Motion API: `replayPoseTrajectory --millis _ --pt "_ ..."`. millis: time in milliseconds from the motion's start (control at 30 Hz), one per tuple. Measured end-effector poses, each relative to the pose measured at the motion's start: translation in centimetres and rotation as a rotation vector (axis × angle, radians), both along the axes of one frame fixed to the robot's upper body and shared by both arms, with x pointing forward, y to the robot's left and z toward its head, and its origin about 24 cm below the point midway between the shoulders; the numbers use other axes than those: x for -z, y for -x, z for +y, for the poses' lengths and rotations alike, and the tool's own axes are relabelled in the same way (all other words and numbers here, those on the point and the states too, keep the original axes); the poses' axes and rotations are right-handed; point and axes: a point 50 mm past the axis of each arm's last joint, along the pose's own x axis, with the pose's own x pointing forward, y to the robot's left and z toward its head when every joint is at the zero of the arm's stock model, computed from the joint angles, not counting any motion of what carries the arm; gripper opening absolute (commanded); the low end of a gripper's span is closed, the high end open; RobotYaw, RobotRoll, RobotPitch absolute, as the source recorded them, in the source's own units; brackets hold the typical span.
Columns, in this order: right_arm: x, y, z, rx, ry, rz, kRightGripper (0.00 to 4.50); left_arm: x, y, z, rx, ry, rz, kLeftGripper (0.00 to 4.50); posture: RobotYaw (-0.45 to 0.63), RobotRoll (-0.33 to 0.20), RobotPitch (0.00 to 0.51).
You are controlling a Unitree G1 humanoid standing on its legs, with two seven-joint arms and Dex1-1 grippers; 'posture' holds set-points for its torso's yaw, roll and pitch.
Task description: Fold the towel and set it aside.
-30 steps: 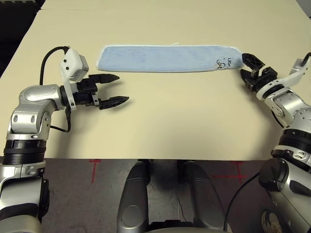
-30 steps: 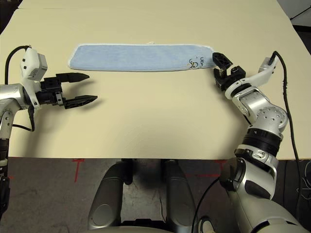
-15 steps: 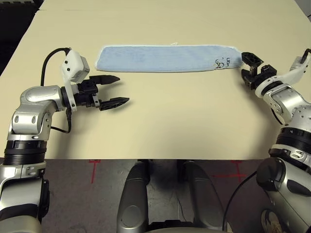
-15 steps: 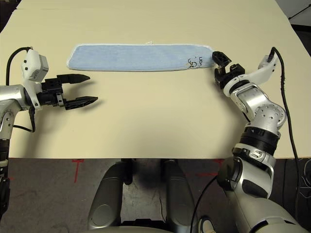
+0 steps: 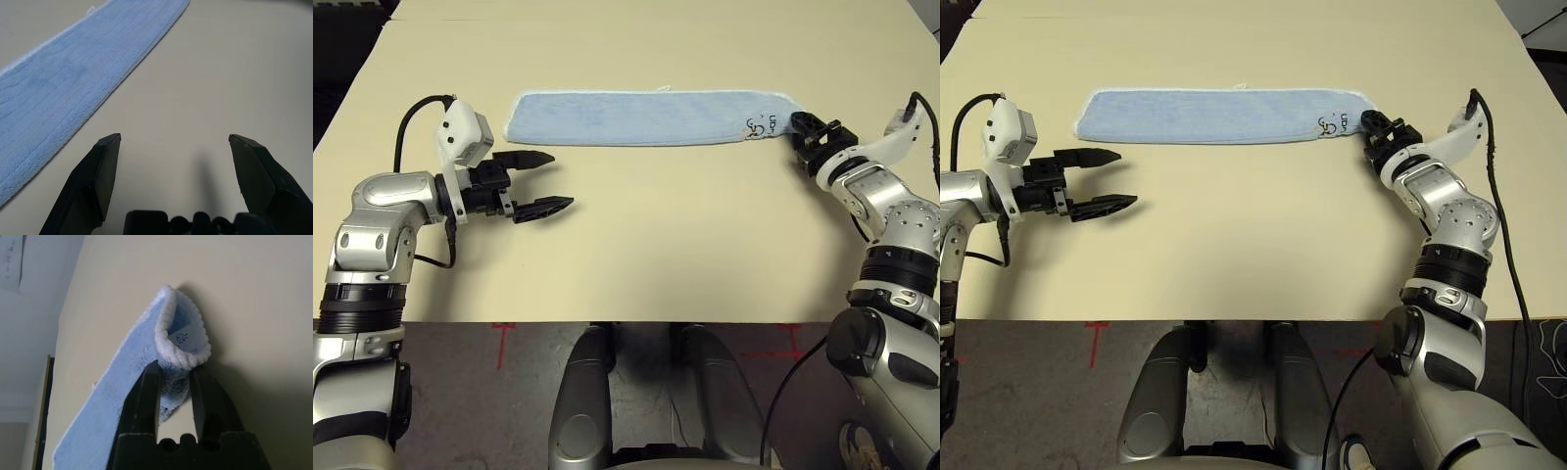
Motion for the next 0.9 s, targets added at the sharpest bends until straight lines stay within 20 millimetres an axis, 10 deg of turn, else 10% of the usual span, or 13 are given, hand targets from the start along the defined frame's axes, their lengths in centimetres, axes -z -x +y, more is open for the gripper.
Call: replayPoseTrajectory --millis 600,900 --pt "0.0 0.7 -0.6 0.008 0.022 -0.008 0.05 0.1 0.0 -0.1 0.003 -0.005 0.006 4.5 0.03 0.0 0.298" --pt "0.4 1.9 -4.2 0.061 0.107 0.014 0.05 0.0 -0.2 -0.2 0.004 0.003 0.001 4.5 0.02 0.0 0.299"
